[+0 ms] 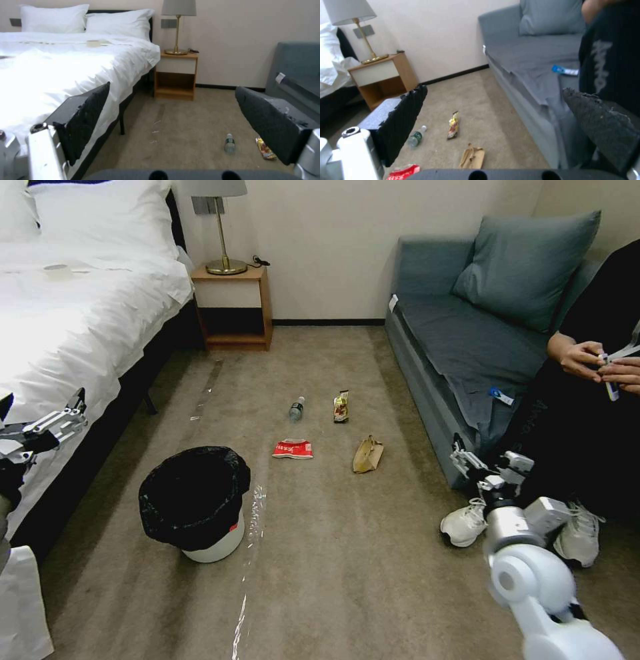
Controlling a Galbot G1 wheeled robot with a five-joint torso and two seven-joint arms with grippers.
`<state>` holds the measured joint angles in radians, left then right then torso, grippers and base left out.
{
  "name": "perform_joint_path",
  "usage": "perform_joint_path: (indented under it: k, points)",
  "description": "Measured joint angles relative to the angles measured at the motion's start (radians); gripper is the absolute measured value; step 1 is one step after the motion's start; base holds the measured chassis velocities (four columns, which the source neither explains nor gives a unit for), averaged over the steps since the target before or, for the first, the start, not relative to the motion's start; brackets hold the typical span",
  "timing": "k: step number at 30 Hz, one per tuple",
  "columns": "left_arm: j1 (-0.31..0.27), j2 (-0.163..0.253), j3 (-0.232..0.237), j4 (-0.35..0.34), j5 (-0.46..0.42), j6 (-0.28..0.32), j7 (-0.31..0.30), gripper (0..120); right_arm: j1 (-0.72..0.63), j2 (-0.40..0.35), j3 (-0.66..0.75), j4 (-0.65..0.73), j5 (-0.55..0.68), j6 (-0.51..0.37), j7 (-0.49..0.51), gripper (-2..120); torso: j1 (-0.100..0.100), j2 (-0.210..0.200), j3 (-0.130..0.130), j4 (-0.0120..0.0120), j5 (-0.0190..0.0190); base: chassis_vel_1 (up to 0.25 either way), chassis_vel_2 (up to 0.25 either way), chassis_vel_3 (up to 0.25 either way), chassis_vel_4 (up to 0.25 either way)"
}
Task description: Pick up the trash bin, then pick up the garbage on the floor and place it into the trash bin.
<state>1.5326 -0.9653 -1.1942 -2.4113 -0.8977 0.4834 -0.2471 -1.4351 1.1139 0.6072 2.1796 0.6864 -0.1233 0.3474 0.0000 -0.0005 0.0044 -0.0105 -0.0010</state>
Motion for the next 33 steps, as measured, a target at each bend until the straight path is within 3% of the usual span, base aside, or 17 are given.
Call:
perform_joint_path:
  k: [3,4,5,6,7,9,13,15,17,18,19,21,22,23,33]
  points:
    - [0.003,0.005,-0.002,0.007,0.0,0.002,0.007,100,-0.045,-0.042,0.007,0.061,-0.002,-0.017,0.032,100,0.0,0.0,0.0,-0.0004,-0.0002,0.0,0.0,0.0,0.0]
    - [0.003,0.013,0.0,0.048,0.01,0.002,0.013,100,-0.061,-0.062,-0.001,0.076,-0.004,-0.025,0.048,100,0.0,0.0,0.0,-0.0002,0.0,0.0,0.0,0.0,0.0]
    - [0.003,0.013,0.0,0.048,0.01,0.002,0.013,100,-0.061,-0.062,-0.001,0.076,-0.004,-0.025,0.048,100,0.0,0.0,0.0,-0.0002,0.0,0.0,0.0,0.0,0.0]
    - [0.001,0.023,0.006,0.103,0.026,0.003,0.025,100,-0.063,-0.066,-0.009,0.078,-0.006,-0.029,0.053,100,0.0,0.0,0.0,0.0,-0.0003,0.0,0.0,0.0,0.0]
    - [0.001,0.023,0.006,0.103,0.026,0.003,0.025,100,-0.063,-0.066,-0.009,0.078,-0.006,-0.029,0.053,100,0.0,0.0,0.0,0.0,-0.0003,0.0,0.0,0.0,0.0]
    - [0.0,0.033,0.012,0.172,0.041,0.003,0.036,100,-0.059,-0.059,-0.029,0.061,-0.013,-0.031,0.054,100,0.0,0.0,0.0,0.0004,-0.0008,0.0,0.0,0.0,0.0]
    - [0.0,0.036,0.012,0.195,0.048,0.0,0.045,99,-0.052,-0.051,-0.043,0.047,-0.018,-0.031,0.055,100,0.0,0.0,0.0,0.0,0.0005,0.0,0.0,0.0,0.0]
    - [-0.004,0.043,0.022,0.285,0.079,-0.018,0.072,99,-0.037,-0.037,-0.07,0.018,-0.028,-0.031,0.056,100,0.0,0.0,0.0,0.0001,-0.0008,0.0,0.0,0.0,0.0]
    - [-0.005,0.044,0.024,0.304,0.085,-0.022,0.077,99,-0.035,-0.035,-0.075,0.014,-0.031,-0.031,0.056,100,0.0,0.0,0.0,0.0001,-0.0006,0.0,0.0,0.0,0.0]
    - [-0.01,0.051,0.034,0.392,0.116,-0.042,0.104,98,-0.023,-0.023,-0.093,-0.005,-0.041,-0.031,0.056,100,0.0,0.0,0.0,0.0002,-0.0003,0.0,0.0,0.0,0.0]
    - [-0.01,0.051,0.034,0.392,0.116,-0.042,0.104,98,-0.023,-0.023,-0.093,-0.005,-0.041,-0.031,0.056,100,0.0,0.0,0.0,0.0002,-0.0003,0.0,0.0,0.0,0.0]
    - [-0.015,0.059,0.046,0.493,0.151,-0.064,0.134,98,-0.02,-0.009,-0.1,-0.018,-0.049,-0.031,0.056,100,0.0,0.0,0.0,0.0001,-0.0002,0.0,0.0,0.0,0.0]
    - [-0.015,0.059,0.046,0.493,0.151,-0.064,0.134,98,-0.02,-0.009,-0.1,-0.018,-0.049,-0.031,0.056,100,0.0,0.0,0.0,0.0001,-0.0002,0.0,0.0,0.0,0.0]
    - [-0.017,0.062,0.05,0.536,0.166,-0.073,0.145,98,-0.024,-0.005,-0.102,-0.024,-0.058,-0.028,0.056,100,0.0,0.0,0.0,0.0003,-0.0006,0.0,0.0,0.0,0.0]
    - [-0.023,0.065,0.058,0.558,0.173,-0.078,0.152,98,-0.04,0.023,-0.105,-0.032,-0.085,-0.013,0.05,100,0.0,0.0,0.0,0.0001,0.0002,0.0,0.0,0.0,0.0]
